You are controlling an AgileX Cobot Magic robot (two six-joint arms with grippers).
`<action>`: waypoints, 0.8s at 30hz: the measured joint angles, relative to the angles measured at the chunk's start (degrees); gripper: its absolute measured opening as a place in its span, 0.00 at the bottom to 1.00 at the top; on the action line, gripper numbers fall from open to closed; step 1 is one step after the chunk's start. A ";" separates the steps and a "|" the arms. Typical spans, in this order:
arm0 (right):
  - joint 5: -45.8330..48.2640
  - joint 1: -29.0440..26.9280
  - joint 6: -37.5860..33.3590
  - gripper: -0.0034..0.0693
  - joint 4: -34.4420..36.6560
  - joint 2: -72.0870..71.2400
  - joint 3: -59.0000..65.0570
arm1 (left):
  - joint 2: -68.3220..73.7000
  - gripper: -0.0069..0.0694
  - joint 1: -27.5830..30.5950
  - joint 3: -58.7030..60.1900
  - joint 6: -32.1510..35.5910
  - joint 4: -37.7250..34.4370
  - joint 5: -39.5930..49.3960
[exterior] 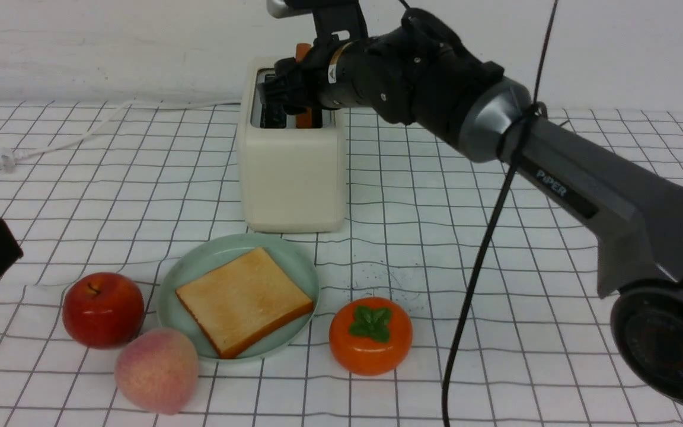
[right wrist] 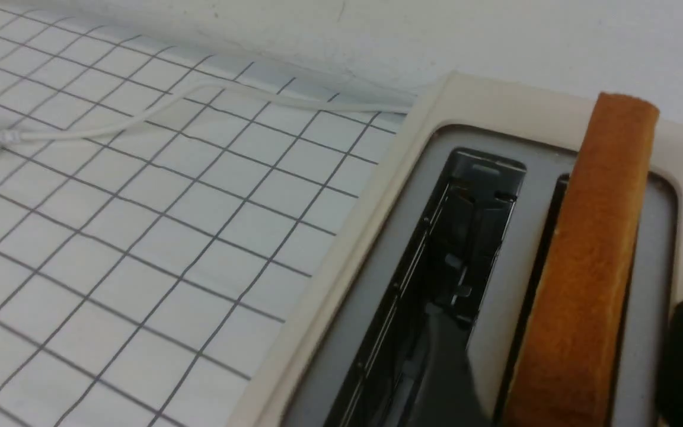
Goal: Take toasted bread from bread machine on white checkered table place on plate.
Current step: 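Grasp the toast slice in the toaster and pull it up out of the slot with the right gripper, then place the held slice of bread on top of the slice on the plate with the right gripper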
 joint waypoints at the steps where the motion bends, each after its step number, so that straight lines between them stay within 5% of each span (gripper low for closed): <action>1: -0.01 0.00 0.26 0.58 -0.18 0.06 0.00 | 0.00 0.07 0.00 0.00 0.00 0.00 0.00; 4: -1.28 -0.11 2.47 0.37 -2.39 0.13 -0.07 | 0.00 0.07 0.00 0.00 0.00 -0.13 0.05; 8: -1.98 -0.17 3.66 0.20 -2.71 0.13 -0.13 | 0.00 0.07 0.00 0.00 0.00 -0.26 0.05; 24: -1.98 1.06 3.00 0.18 -2.73 -12.81 -0.08 | 0.00 0.07 0.00 0.00 0.00 -0.20 0.41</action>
